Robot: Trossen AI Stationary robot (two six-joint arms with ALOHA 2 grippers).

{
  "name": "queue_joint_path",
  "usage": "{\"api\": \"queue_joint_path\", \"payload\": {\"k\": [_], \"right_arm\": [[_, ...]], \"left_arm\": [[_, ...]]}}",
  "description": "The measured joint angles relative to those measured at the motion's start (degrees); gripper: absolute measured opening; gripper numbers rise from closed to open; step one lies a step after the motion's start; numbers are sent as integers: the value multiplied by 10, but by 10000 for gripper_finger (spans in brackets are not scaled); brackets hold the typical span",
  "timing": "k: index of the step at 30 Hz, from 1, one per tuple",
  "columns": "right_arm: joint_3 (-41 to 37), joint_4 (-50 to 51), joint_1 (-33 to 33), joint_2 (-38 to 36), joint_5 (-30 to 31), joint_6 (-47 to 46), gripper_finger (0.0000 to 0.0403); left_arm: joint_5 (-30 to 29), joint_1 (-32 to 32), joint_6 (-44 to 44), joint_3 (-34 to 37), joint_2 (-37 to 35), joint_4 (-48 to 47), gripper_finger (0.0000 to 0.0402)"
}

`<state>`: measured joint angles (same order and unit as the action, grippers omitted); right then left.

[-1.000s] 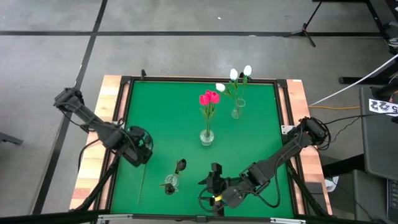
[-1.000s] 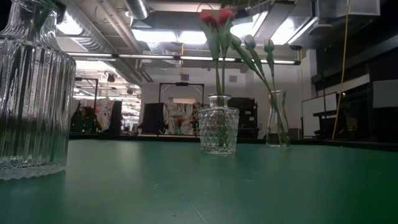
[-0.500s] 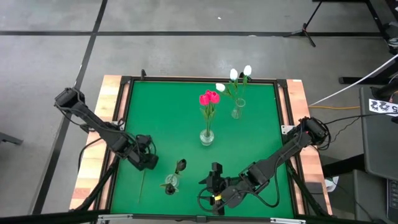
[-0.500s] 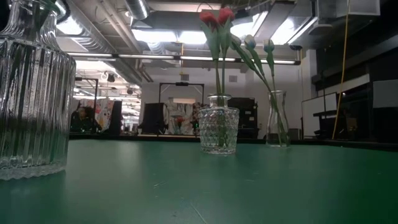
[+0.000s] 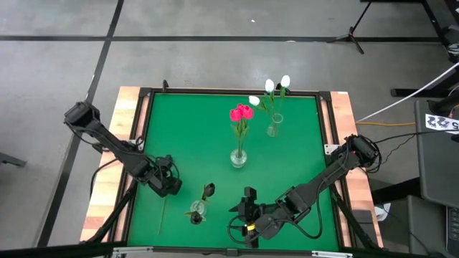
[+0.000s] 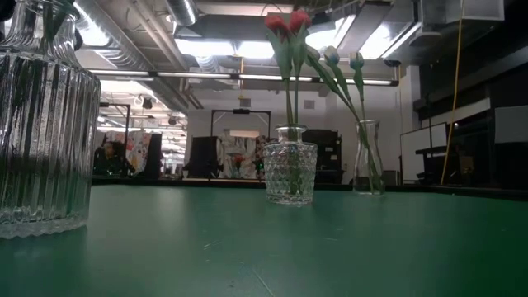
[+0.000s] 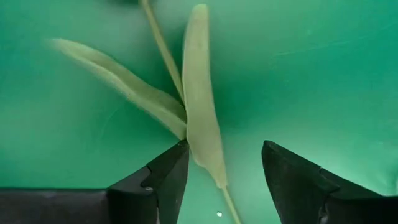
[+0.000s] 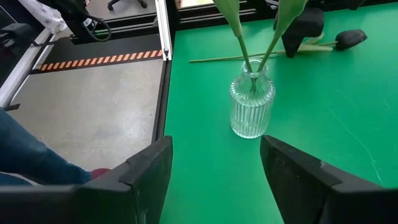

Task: Sort flowers into vase by color
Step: Put the black tulip into the bottom transparent flower vase

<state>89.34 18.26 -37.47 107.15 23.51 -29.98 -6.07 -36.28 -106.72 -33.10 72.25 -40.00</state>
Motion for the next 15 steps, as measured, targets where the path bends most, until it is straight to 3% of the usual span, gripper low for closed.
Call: {"api": "queue_joint_path", "payload": {"k": [15], "right_arm": [[0,9,0,0,5,0,243]], "left_arm": [[9,-6,21,0,40,29,104]]}}
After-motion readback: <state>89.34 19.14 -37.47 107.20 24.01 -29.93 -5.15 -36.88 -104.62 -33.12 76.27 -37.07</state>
